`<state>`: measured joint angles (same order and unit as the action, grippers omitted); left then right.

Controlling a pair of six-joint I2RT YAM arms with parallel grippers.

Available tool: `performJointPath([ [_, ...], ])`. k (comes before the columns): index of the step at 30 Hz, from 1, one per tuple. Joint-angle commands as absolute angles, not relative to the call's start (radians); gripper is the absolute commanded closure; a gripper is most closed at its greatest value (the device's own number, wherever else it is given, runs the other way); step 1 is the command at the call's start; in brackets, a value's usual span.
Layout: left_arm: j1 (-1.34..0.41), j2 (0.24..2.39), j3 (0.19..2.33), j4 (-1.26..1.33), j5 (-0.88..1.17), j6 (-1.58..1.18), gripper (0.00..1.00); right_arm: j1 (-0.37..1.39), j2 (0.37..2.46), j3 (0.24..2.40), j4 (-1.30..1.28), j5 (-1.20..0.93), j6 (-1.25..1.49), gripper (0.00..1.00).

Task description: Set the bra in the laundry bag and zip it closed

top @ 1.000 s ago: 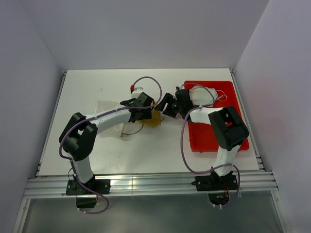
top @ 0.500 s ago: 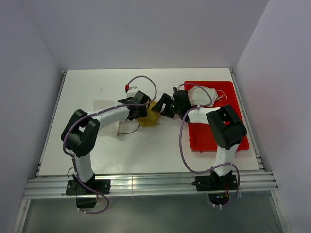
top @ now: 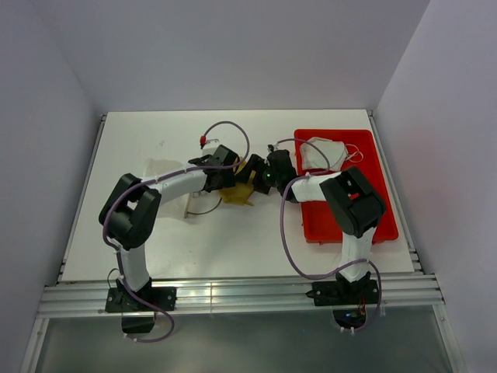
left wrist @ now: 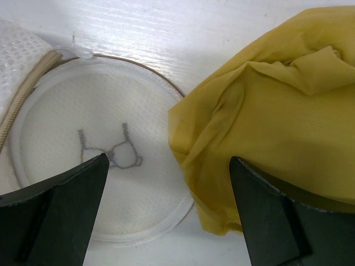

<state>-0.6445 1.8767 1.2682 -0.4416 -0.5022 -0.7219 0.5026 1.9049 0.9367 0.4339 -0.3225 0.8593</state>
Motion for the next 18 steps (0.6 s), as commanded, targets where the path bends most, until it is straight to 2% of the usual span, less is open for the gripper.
performJointPath([
  [1,-0.646,1.876,1.270,-0.400,-0.474,-0.718,0.02,0.515,1.901,0.914,0.528,-0.278,0.899,0.16],
  [4,-0.646,1.871,1.264,-0.394,-0.471,-0.715,0.02,0.520,1.901,0.910,0.531,-0.252,0.917,0.18],
  [9,-0.647,1.848,1.255,-0.393,-0.459,-0.713,0.02,0.535,1.885,0.940,0.440,-0.151,0.907,0.31],
  [10,-0.646,1.841,1.255,-0.396,-0.460,-0.712,0.02,0.541,1.879,0.943,0.407,-0.129,0.905,0.36],
  [11,-0.646,1.838,1.255,-0.399,-0.459,-0.712,0.03,0.545,1.870,0.951,0.391,-0.092,0.902,0.47],
  [13,-0.647,1.832,1.255,-0.403,-0.456,-0.712,0.03,0.549,1.865,0.966,0.342,-0.068,0.900,0.52],
  [15,-0.649,1.825,1.253,-0.403,-0.451,-0.713,0.03,0.552,1.874,1.000,0.305,-0.042,0.894,0.66],
  [18,-0.655,1.806,1.252,-0.410,-0.449,-0.712,0.03,0.564,1.885,1.041,0.236,-0.002,0.881,0.73],
])
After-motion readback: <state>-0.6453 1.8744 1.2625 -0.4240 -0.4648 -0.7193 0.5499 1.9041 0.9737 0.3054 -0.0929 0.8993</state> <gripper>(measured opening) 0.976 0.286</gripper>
